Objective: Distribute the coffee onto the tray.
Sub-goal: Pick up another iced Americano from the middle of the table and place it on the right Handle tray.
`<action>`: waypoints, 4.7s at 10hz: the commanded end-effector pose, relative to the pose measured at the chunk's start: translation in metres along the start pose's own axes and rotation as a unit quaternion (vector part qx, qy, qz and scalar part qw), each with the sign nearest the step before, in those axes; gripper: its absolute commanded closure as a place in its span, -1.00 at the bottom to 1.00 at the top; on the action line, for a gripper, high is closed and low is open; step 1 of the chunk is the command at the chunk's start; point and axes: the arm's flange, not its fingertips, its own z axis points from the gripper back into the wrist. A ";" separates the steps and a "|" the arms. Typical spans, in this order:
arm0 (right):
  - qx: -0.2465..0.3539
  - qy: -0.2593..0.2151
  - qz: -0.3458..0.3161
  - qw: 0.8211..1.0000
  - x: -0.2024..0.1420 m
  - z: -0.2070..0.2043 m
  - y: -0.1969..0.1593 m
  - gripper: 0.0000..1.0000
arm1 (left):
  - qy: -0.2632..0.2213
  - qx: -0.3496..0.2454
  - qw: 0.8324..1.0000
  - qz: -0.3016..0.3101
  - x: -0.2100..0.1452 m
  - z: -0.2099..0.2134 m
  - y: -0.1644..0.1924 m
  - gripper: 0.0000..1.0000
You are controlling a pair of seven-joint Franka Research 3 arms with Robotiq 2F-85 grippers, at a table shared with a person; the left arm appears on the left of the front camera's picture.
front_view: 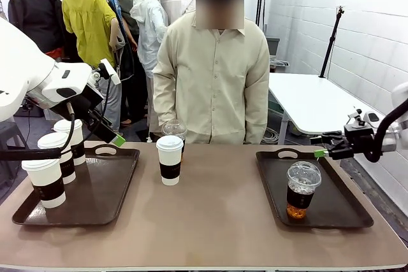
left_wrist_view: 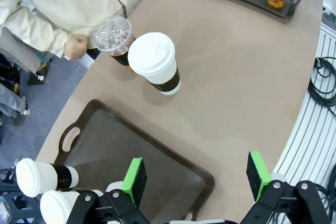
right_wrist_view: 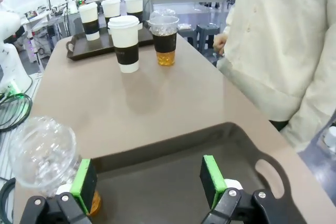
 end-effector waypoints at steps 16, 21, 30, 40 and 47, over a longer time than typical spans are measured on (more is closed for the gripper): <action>0.020 0.020 -0.004 1.000 0.029 -0.064 -0.035 -1.00 | 0.002 -0.001 1.000 0.000 -0.001 0.001 0.000 -1.00; 0.084 0.057 -0.006 0.995 0.050 -0.135 -0.055 -1.00 | 0.002 -0.001 1.000 0.000 -0.001 0.001 0.000 -1.00; 0.091 0.035 0.015 0.995 0.050 -0.236 -0.053 -1.00 | 0.002 -0.001 1.000 0.000 -0.001 0.001 0.000 -1.00; 0.080 -0.012 0.031 0.996 0.045 -0.278 -0.060 -1.00 | 0.002 -0.001 1.000 0.000 -0.001 0.001 0.000 -1.00; 0.041 -0.030 0.022 0.998 0.046 -0.216 -0.066 -1.00 | 0.002 -0.001 1.000 0.000 -0.001 0.001 0.000 -1.00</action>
